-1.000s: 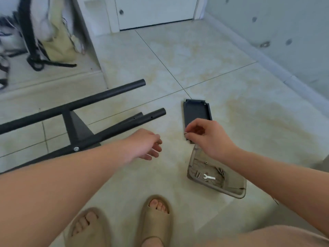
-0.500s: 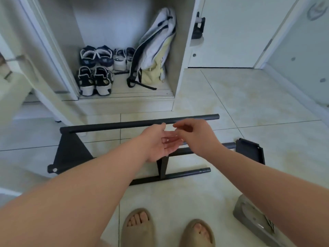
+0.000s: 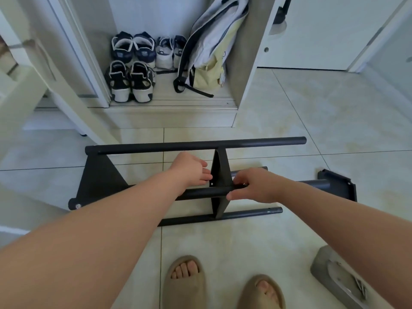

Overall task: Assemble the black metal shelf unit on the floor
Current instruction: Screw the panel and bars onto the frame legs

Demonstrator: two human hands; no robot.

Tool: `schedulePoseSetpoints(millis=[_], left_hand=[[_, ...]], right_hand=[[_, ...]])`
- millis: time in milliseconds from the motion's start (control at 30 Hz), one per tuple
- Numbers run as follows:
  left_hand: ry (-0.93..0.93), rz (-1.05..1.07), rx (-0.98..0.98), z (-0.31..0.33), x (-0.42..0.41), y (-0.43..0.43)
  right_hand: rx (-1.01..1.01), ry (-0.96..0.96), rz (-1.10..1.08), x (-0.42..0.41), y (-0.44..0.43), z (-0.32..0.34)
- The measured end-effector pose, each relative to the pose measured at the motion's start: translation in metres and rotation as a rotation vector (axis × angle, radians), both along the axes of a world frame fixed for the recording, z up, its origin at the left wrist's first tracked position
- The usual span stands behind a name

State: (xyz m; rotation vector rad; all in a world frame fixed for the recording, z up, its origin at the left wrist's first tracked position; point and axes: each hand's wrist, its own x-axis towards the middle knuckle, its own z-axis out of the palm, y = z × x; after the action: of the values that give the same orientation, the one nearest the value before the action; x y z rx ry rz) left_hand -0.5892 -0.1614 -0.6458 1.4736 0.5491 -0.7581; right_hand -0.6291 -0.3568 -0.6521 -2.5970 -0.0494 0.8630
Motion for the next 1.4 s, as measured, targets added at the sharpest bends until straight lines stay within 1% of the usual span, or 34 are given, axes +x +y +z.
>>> schedulePoseSetpoints(millis=[67, 133, 200, 267, 333, 400, 467, 533, 700, 833, 900, 1000, 1033, 1200, 1400], left_hand=[[-0.021, -0.089, 0.039, -0.007, 0.002, -0.003], [-0.123, -0.323, 0.179, -0.016, 0.002, -0.007], [-0.275, -0.552, 0.362, -0.025, 0.003, -0.012], [-0.345, -0.694, 0.451, -0.032, 0.004, -0.019], [-0.352, -0.804, 0.475, -0.033, 0.006, -0.024], [-0.265, -0.881, 0.427, -0.034, 0.006, -0.026], [-0.136, -0.877, 0.304, -0.034, 0.003, -0.027], [-0.07, -0.893, 0.231, -0.036, 0.0, -0.028], [0.001, -0.991, 0.172, -0.038, -0.008, -0.034], [0.021, -1.016, 0.154, -0.041, -0.014, -0.034], [0.008, -1.003, 0.154, -0.043, -0.014, -0.033], [0.013, -0.988, 0.139, -0.047, -0.011, -0.033], [0.015, -0.99, 0.14, -0.048, -0.01, -0.033], [0.009, -0.998, 0.145, -0.056, -0.006, -0.031], [-0.036, -0.98, 0.129, -0.061, -0.002, -0.03]], right_hand=[[0.025, -0.046, 0.024, 0.0, -0.004, -0.009], [0.043, -0.085, 0.013, -0.002, -0.008, -0.015], [0.045, -0.112, 0.0, -0.003, -0.011, -0.017], [0.008, -0.156, 0.056, -0.007, -0.01, -0.02], [-0.043, -0.209, 0.128, -0.013, -0.008, -0.023], [-0.068, -0.235, 0.148, -0.021, -0.008, -0.025], [-0.072, -0.228, 0.149, -0.029, -0.011, -0.028], [-0.058, -0.212, 0.166, -0.036, -0.014, -0.03], [-0.043, -0.201, 0.217, -0.05, -0.023, -0.03], [-0.096, -0.223, 0.252, -0.057, -0.026, -0.036], [-0.098, -0.31, 0.195, -0.057, -0.028, -0.039], [-0.157, -0.604, 0.214, -0.054, -0.033, -0.045], [-0.185, -0.638, 0.223, -0.053, -0.034, -0.047], [-0.282, -0.546, 0.33, -0.041, -0.034, -0.05], [-0.28, -0.414, 0.324, -0.029, -0.038, -0.055]])
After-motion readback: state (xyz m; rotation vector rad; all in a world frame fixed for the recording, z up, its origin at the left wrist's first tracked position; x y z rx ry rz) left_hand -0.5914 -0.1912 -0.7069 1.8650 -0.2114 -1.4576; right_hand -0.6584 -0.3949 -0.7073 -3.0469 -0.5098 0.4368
